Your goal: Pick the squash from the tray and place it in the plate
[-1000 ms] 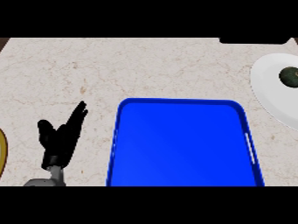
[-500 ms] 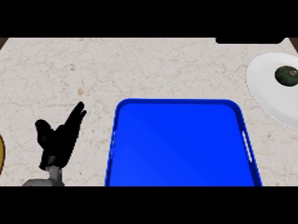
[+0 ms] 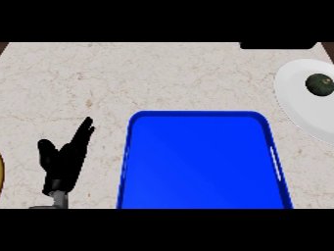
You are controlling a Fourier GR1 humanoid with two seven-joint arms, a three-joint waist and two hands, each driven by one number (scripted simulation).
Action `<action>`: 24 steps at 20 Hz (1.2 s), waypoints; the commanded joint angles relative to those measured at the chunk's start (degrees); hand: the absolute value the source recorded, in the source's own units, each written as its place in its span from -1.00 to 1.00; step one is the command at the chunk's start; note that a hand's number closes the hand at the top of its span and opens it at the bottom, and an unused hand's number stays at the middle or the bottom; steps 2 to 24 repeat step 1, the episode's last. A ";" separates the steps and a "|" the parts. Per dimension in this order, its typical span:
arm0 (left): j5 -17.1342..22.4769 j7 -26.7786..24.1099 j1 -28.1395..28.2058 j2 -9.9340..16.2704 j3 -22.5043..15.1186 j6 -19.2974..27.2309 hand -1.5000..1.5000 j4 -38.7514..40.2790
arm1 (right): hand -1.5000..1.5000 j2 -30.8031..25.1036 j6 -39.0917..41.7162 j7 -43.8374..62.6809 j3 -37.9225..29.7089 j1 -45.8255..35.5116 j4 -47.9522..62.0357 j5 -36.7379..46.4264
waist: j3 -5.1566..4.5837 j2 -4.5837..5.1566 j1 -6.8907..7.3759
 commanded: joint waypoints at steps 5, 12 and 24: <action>1.33 1.58 0.03 1.13 1.36 -1.91 0.00 2.12 | -1.00 3.24 -1.34 -1.55 1.26 3.22 -3.50 -1.35 | -0.35 0.21 -0.43; 1.33 1.58 0.03 1.13 1.36 -1.91 0.00 2.12 | -1.00 3.24 -1.34 -1.55 1.26 3.22 -3.50 -1.35 | -0.35 0.21 -0.43; 1.33 1.58 0.03 1.13 1.36 -1.91 0.00 2.12 | -1.00 3.24 -1.34 -1.55 1.26 3.22 -3.50 -1.35 | -0.35 0.21 -0.43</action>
